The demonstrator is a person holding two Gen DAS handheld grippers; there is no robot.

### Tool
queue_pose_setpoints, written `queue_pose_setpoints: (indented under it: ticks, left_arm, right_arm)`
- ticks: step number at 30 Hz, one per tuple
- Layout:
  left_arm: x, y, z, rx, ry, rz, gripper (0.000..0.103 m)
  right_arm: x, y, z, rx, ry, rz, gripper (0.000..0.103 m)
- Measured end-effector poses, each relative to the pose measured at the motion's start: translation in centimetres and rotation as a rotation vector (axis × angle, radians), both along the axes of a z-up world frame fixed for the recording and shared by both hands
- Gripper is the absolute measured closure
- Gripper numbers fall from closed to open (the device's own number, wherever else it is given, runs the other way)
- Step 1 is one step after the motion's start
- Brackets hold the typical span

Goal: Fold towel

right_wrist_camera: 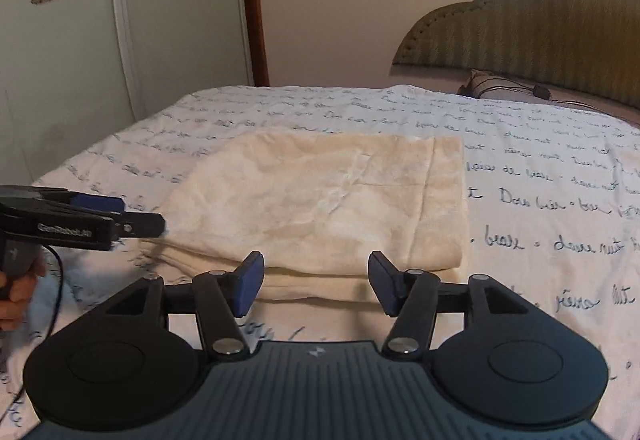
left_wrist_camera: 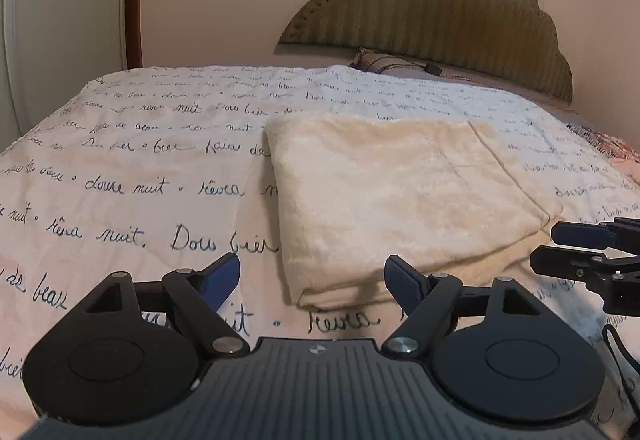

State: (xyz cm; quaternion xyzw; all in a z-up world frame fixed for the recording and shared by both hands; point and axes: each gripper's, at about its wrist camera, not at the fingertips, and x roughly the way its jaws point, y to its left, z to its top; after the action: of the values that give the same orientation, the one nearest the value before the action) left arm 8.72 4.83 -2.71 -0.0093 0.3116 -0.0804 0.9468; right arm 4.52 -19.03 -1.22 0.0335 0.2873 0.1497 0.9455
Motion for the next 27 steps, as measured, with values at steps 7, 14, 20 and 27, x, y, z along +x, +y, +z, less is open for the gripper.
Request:
queue_pose_setpoints:
  ticks: [7, 14, 20, 27]
  left_arm:
    - [-1.0, -0.4, -1.8, 0.192, -0.018, 0.005, 0.02]
    - [0.1, 1.6, -2.5, 0.272, -0.063, 0.207, 0.017]
    - [-1.1, 5.1, 1.2, 0.076, -0.038, 0.211, 0.026]
    - [-5.0, 0.6, 2.2, -0.022, -0.036, 0.058, 0.006]
  right_arm:
    - [-1.9, 1.5, -1.2, -0.033, 0.035, 0.013, 0.046]
    - [-2.3, 1.0, -1.8, -0.036, 0.05, -0.02, 0.037]
    - [-3.8, 0.8, -1.1, 0.033, 0.035, -0.037, 0.031]
    - [-4.4, 3.0, 0.5, -0.014, 0.054, -0.136, 0.001]
